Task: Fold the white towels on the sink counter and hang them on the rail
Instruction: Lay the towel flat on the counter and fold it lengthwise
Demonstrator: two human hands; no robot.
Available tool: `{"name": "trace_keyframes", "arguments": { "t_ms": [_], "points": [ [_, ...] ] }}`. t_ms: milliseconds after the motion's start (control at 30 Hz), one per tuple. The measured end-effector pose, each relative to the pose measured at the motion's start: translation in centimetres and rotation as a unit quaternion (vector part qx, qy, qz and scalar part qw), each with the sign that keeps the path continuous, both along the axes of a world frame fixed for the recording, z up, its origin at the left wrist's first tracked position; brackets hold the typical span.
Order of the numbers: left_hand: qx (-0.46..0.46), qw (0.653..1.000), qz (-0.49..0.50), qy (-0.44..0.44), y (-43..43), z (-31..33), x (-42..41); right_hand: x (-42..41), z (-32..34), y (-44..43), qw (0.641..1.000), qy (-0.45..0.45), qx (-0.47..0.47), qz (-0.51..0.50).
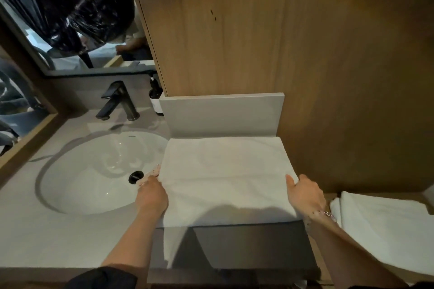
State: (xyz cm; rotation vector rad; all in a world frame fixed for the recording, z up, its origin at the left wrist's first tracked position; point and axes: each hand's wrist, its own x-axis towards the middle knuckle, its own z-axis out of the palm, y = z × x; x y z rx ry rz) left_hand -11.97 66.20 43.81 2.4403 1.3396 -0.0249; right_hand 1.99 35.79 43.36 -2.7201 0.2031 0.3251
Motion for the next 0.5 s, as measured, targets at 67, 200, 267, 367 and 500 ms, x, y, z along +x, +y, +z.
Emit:
{"name": "trace_keyframes", "arguments": {
  "t_ms": [67, 200, 267, 367, 500],
  "points": [
    [0.056, 0.998, -0.006, 0.033, -0.1, 0.7, -0.1, -0.6, 0.5, 0.2, 0.999, -0.046, 0.014, -0.017],
    [0.191, 0.959, -0.181, -0.106, -3.7, 0.1, 0.5, -3.0, 0.4, 3.0, 0.969, -0.202, -0.038, 0.138],
    [0.148, 0.937, -0.302, -0.096, -7.2, -0.3, 0.6, -5.3, -0.9, 5.5, 0.949, -0.194, 0.01, 0.248],
    [0.064, 0.938, -0.341, -0.007, -10.1, -1.3, 0.6, -7.2, -3.8, 7.5, 0.923, -0.166, -0.011, 0.346],
    [0.061, 0.944, -0.318, 0.065, -9.4, -1.9, 0.4, -6.0, -4.2, 6.9, 0.912, -0.138, 0.008, 0.387]
  ]
}}
